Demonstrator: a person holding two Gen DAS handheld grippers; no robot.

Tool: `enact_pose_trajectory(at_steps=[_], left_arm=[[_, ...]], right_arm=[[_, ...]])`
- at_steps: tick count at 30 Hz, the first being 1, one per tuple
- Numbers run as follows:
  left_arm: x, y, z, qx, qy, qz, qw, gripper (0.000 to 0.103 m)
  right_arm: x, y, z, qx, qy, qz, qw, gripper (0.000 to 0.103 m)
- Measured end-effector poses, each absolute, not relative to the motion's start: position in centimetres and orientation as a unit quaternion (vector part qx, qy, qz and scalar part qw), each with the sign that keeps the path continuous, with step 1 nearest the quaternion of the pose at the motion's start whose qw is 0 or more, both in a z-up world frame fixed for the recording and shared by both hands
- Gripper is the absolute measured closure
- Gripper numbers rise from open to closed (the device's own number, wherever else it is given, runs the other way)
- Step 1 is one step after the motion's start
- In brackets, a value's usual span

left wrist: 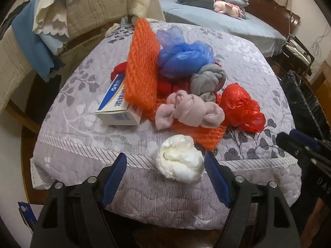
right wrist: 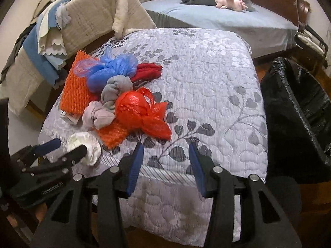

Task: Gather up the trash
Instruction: 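Grasp the white crumpled plastic bag with the left gripper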

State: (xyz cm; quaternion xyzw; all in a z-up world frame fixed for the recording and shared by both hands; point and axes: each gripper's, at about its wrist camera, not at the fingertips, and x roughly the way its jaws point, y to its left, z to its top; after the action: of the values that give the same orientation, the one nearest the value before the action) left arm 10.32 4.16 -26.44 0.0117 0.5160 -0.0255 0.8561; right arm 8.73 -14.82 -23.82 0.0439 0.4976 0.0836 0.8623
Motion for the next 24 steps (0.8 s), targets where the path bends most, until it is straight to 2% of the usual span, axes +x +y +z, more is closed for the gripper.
enact_pose_trajectory(at_steps=[3, 4, 6, 7, 10, 18, 22, 24], left_arm=[[10.7, 4.1, -27.2, 0.012, 0.525, -0.028, 0.851, 0.027], [10.8, 4.0, -27.4, 0.011, 0.527, -0.031, 0.849, 0.031], [11.0, 3.8, -27.7, 0.01, 0.531, -0.042, 0.846, 0.046], [11.1, 3.7, -27.7, 0.008, 0.533, -0.051, 0.845, 0.059], [11.2, 3.0, -27.2, 0.018, 0.522, -0.059, 0.851, 0.067], [12.0, 4.0, -24.1, -0.003, 0.489, -0.057, 0.871, 0.07], [12.4, 4.4, -23.5, -0.006, 0.484, -0.056, 0.873, 0.07], [12.4, 4.3, -23.3, -0.007, 0.483, -0.057, 0.874, 0.07]], right_arm=[[9.3, -14.4, -24.1, 0.044, 0.496, 0.088, 0.863, 0.054], [9.4, -14.3, -24.1, 0.043, 0.497, 0.089, 0.862, 0.052], [9.7, -14.0, -24.3, 0.044, 0.497, 0.092, 0.862, 0.052], [9.9, -13.9, -24.3, 0.044, 0.497, 0.093, 0.862, 0.052], [10.3, -13.7, -24.4, 0.044, 0.496, 0.095, 0.862, 0.052], [11.6, -13.2, -24.4, 0.043, 0.492, 0.103, 0.863, 0.052], [12.5, -12.4, -24.9, 0.035, 0.494, 0.109, 0.862, 0.044], [12.9, -12.1, -25.5, 0.031, 0.501, 0.111, 0.858, 0.044]])
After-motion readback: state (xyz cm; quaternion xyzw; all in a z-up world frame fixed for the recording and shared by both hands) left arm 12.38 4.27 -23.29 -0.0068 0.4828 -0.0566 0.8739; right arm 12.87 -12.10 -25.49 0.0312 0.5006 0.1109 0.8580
